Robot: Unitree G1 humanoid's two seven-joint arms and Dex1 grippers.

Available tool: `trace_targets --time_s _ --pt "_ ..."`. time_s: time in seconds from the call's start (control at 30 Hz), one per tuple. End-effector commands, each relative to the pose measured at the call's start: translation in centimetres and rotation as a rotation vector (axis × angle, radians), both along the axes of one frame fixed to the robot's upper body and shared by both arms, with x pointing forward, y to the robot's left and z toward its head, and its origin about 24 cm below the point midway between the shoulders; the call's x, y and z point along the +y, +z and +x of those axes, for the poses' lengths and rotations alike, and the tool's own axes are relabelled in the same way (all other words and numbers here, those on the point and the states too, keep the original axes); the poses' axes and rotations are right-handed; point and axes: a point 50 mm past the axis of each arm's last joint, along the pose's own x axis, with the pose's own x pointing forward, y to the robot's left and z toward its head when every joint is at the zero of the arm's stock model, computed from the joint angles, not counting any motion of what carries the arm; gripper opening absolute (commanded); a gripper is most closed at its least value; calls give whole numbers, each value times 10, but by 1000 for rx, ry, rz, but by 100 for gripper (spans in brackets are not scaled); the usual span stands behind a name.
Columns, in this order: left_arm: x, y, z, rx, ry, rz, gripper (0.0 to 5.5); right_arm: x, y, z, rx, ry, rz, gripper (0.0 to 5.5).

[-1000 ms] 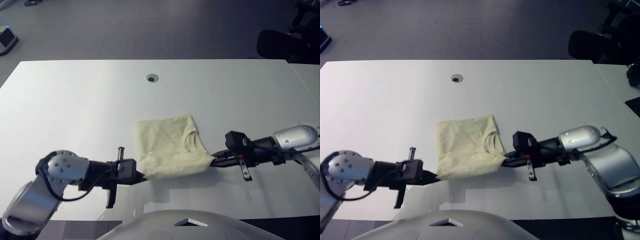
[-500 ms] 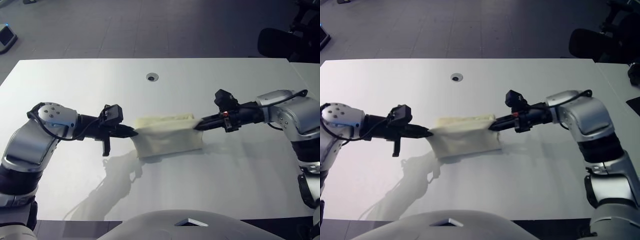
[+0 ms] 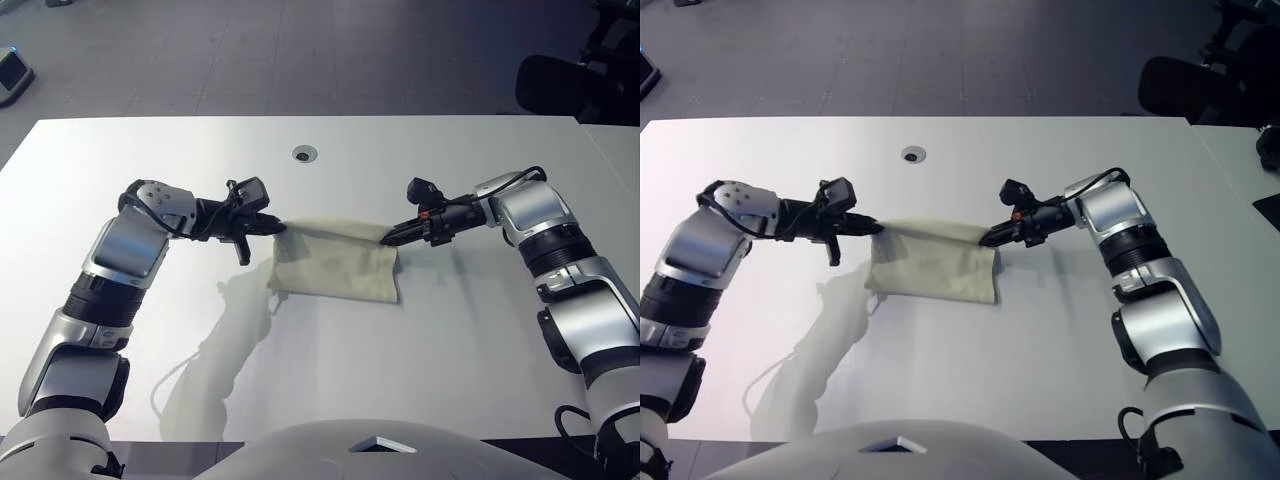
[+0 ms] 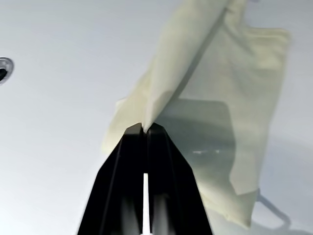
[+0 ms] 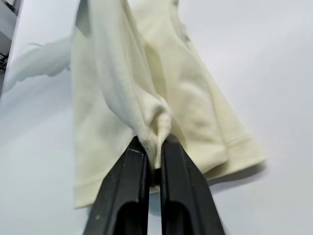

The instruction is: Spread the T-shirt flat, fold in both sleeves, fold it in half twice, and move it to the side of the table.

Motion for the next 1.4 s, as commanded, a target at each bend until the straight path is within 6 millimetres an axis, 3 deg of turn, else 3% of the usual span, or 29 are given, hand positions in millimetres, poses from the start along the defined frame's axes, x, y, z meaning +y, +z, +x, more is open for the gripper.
trace_targets --time_s 0.03,0.3,0.37,0.47,0.63,0.8,1.0,1.13,1.2,1.27,1.33,1.4 --pt "-4 4 12 -82 65 -10 69 -1 8 19 -145 -126 -16 86" --pt "17 24 28 -280 298 -26 208 5 13 37 -355 -416 135 219" --pt "17 28 24 -292 308 -53 240 21 20 34 -416 -347 186 251" --pt "23 32 22 -332 389 -81 286 56 23 13 -439 -130 294 295" --pt "18 45 27 -392 522 -202 367 75 -11 -12 -447 59 273 372" --pt "20 66 39 -488 656 -310 446 66 -49 -26 -443 176 134 449" --pt "22 83 41 -546 702 -376 539 36 -89 -41 -370 191 -25 538" --pt "31 99 37 -617 743 -397 539 -42 -129 -57 -253 -231 -248 538" --pt "31 96 32 -621 757 -399 539 -89 -148 -82 -150 -490 -365 538" --pt "29 88 24 -608 771 -396 539 -135 -169 -124 -24 -760 -521 538" --pt "27 81 18 -587 786 -398 539 -160 -182 -163 74 -957 -631 538" --pt "23 74 12 -561 805 -404 539 -168 -194 -192 161 -1126 -677 538"
